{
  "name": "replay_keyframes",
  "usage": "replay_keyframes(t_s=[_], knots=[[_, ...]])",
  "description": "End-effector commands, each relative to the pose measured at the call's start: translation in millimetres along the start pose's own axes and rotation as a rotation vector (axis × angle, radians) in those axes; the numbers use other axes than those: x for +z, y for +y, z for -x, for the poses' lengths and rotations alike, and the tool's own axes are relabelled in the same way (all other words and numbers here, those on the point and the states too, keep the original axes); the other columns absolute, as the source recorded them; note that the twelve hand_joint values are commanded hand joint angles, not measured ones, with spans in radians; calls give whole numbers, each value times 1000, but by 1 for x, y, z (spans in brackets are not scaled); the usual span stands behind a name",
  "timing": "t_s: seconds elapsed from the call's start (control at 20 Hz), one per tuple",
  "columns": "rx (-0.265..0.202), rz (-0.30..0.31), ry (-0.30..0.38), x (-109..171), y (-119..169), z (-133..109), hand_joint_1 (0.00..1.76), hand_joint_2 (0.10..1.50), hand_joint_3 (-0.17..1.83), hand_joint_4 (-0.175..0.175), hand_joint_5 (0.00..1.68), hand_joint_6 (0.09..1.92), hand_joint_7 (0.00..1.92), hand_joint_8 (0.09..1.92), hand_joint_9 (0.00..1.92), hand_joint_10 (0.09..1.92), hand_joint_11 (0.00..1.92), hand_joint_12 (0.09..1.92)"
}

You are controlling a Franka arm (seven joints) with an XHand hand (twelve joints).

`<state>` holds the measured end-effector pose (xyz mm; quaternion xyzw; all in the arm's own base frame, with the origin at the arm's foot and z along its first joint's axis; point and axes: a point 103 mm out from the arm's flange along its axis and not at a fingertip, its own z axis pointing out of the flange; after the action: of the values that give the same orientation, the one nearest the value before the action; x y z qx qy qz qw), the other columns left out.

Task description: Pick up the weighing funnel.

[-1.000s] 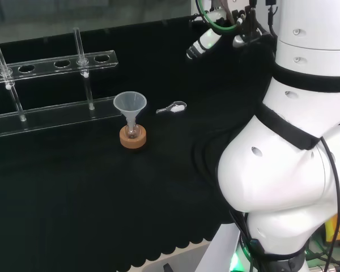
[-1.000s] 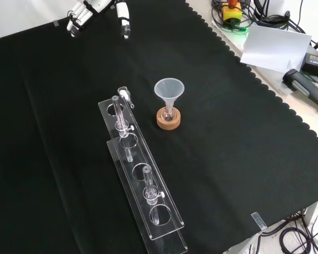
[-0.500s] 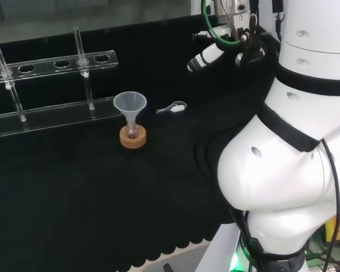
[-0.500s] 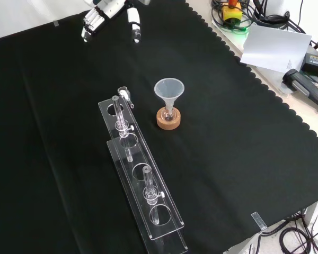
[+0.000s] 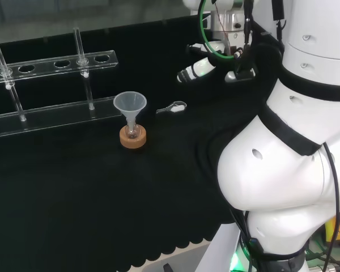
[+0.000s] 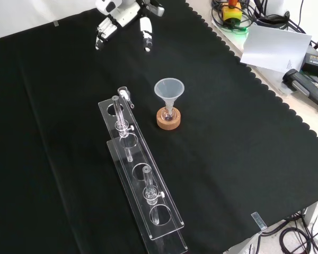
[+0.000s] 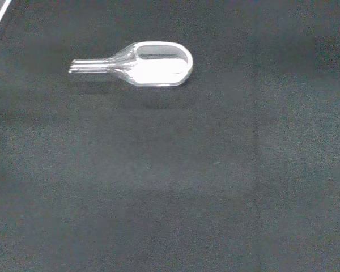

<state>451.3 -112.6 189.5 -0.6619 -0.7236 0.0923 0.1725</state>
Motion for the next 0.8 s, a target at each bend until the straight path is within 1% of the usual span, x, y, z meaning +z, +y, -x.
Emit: replay_keyframes(t_s=[0.05,0.15,0.4,0.55,0.8], knots=[[-21,9,8,14,5,-20,283,671,7,-48,0,87,48,359,0,660,0,1093],[-32,-4,4,21,6,-25,299,680,11,-46,0,87,53,364,0,690,0,1098],[-43,-26,-16,39,12,-30,323,695,17,-43,0,87,65,372,13,722,0,1103],[-39,-35,-23,48,18,-29,331,698,18,-42,0,87,78,379,27,735,0,1105],[-33,-28,-26,59,31,-28,353,705,21,-35,15,87,131,403,87,760,0,1110]])
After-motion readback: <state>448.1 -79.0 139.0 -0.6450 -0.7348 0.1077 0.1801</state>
